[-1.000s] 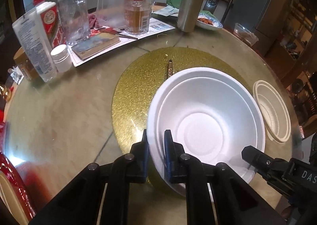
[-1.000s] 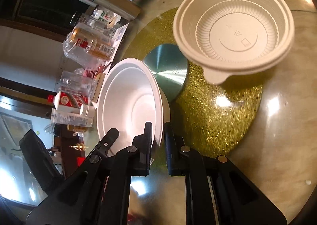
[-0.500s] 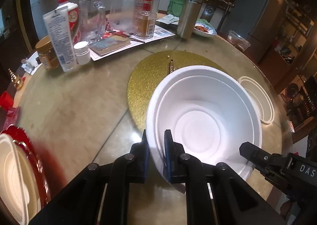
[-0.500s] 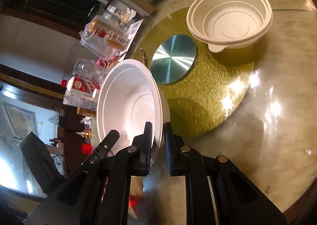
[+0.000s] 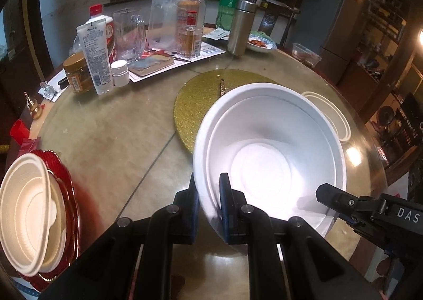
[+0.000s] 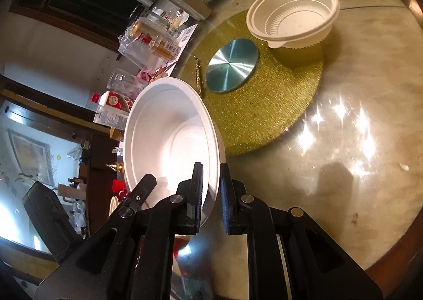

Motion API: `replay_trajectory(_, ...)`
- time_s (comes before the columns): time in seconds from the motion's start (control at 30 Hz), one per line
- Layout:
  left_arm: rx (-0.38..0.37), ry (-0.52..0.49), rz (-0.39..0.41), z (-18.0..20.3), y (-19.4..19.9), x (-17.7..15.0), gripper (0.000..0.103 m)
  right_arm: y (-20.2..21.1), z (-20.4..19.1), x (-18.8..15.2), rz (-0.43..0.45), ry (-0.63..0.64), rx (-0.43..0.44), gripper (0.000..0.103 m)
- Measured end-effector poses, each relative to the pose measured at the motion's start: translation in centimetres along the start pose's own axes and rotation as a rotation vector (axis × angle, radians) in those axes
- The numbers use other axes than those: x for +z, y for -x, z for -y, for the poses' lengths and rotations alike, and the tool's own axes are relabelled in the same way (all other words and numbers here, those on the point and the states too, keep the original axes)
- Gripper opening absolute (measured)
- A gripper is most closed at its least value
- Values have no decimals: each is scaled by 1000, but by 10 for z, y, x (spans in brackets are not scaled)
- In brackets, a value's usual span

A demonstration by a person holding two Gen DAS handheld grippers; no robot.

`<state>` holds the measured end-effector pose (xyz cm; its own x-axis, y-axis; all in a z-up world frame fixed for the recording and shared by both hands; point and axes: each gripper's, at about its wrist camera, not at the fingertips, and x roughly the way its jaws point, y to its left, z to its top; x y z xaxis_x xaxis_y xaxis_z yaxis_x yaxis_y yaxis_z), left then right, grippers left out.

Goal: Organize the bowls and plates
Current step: 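Carry the white foam bowl toward the stacked dishes with both tools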

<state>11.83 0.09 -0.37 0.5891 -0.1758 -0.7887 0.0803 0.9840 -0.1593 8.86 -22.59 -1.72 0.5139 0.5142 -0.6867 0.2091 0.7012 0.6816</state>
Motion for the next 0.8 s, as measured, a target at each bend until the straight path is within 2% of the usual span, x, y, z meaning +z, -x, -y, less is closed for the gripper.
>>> replay_trajectory(0.33, -31, -30, 7, 7, 11, -23, 12, 20, 14, -27, 23, -14, 4, 12)
replay_trajectory(0.8, -36, -38, 13, 3, 23, -50, 12, 19, 19, -51, 11, -13, -16, 12)
